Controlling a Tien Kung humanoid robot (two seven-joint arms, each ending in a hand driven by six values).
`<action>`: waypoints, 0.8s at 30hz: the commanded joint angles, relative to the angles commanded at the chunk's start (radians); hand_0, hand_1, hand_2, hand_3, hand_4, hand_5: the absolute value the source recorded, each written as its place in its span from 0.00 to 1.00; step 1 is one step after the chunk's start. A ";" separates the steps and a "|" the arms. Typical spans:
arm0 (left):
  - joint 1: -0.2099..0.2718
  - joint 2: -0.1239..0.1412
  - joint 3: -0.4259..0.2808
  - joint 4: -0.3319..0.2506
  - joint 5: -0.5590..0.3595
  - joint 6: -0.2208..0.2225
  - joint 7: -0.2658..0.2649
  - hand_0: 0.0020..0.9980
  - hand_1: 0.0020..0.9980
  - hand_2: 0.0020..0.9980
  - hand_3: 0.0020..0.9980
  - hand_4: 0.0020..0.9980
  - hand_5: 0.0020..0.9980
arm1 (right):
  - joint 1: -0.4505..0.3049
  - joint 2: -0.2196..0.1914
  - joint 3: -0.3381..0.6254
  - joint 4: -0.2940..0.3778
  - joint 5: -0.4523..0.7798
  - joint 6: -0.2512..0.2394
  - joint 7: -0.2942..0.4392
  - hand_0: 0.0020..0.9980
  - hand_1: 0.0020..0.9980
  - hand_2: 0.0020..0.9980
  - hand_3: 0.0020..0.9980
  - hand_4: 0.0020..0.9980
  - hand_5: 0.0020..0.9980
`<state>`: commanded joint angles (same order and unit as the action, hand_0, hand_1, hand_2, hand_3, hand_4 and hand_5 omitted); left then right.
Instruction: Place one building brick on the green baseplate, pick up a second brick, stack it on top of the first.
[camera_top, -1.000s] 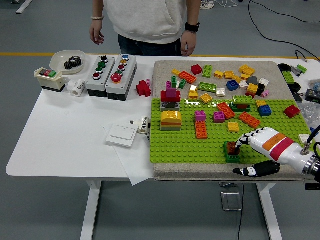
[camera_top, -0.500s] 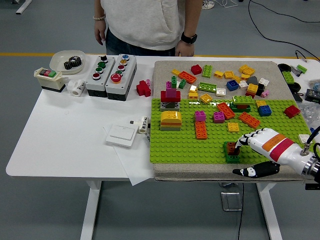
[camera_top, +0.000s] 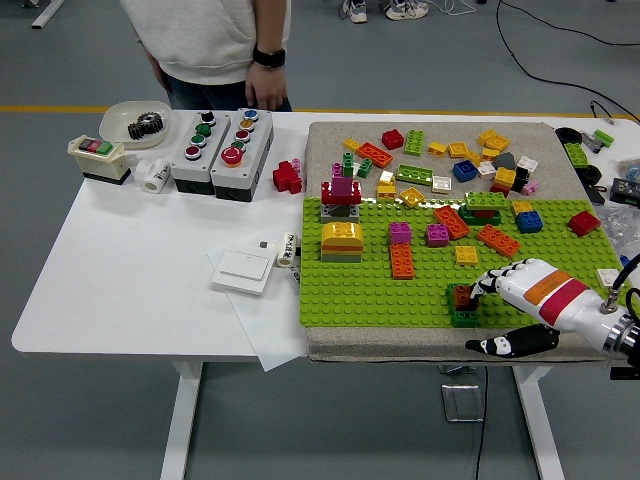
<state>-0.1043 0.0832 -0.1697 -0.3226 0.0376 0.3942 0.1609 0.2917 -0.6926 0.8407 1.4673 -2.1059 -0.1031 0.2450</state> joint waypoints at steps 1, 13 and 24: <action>0.000 0.000 0.000 0.000 0.001 0.000 0.000 0.78 0.76 0.76 0.60 0.66 0.68 | 0.000 0.000 0.000 0.000 0.000 0.000 0.000 0.59 0.61 0.68 0.60 0.91 0.79; -0.001 0.000 0.001 0.000 -0.002 -0.002 -0.001 0.78 0.76 0.76 0.60 0.66 0.68 | -0.001 -0.002 0.017 0.011 0.002 -0.013 0.000 0.59 0.61 0.68 0.60 0.91 0.79; -0.003 0.000 0.005 0.000 -0.009 -0.002 -0.003 0.77 0.76 0.76 0.60 0.66 0.68 | -0.004 -0.001 0.056 0.011 0.017 -0.055 -0.001 0.59 0.62 0.68 0.61 0.90 0.79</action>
<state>-0.1070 0.0833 -0.1647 -0.3230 0.0283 0.3926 0.1577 0.2876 -0.6933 0.8965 1.4784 -2.0889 -0.1580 0.2439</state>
